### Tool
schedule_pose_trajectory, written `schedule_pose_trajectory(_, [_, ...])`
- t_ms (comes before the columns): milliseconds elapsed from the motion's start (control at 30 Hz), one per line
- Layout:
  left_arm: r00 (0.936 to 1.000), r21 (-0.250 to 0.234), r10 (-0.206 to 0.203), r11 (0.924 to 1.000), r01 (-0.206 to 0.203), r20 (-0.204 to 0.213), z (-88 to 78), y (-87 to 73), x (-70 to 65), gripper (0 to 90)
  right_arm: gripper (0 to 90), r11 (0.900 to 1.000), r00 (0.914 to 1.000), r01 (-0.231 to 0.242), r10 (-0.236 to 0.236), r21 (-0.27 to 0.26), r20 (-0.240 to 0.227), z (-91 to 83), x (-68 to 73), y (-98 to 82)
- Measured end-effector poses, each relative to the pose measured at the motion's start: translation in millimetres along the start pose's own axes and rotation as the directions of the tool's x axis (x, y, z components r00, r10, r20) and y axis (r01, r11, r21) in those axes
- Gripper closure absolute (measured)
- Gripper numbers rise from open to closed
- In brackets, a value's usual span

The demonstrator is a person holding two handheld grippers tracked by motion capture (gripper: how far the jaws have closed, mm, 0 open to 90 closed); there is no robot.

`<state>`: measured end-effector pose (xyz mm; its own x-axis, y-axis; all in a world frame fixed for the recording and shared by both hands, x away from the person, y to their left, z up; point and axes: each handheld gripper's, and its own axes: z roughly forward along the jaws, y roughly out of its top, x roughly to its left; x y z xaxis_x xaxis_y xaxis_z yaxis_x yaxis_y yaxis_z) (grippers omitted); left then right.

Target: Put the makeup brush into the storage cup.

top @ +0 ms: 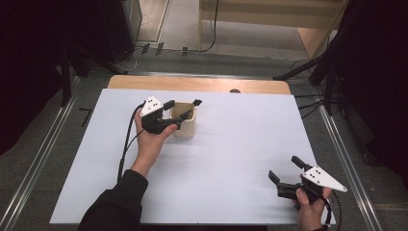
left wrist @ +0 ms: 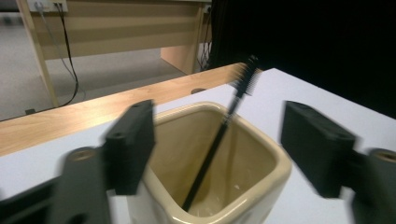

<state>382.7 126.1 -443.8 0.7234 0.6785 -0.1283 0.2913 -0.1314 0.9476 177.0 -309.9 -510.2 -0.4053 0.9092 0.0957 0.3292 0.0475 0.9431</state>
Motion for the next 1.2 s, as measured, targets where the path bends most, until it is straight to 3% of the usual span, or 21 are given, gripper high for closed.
schedule_pose_trajectory(167, [0.9983,0.005,-0.022,0.9998,0.022,0.055,-8.7,-0.5,3.1,0.0,0.0,1.000,1.0000,0.001,-0.001,0.001,-0.001,0.2,0.8,0.3])
schedule_pose_trajectory(600, [0.9997,0.019,-0.013,0.9997,0.012,0.019,-39.7,-12.1,9.7,0.0,0.0,1.000,1.0000,0.003,-0.003,0.004,-0.001,1.0,1.8,0.4])
schedule_pose_trajectory(1200, [0.9997,0.029,-0.021,0.9994,0.021,0.013,-74.9,-32.3,11.8,0.0,0.0,1.000,1.0000,0.004,-0.004,0.003,0.002,1.5,2.5,0.3])
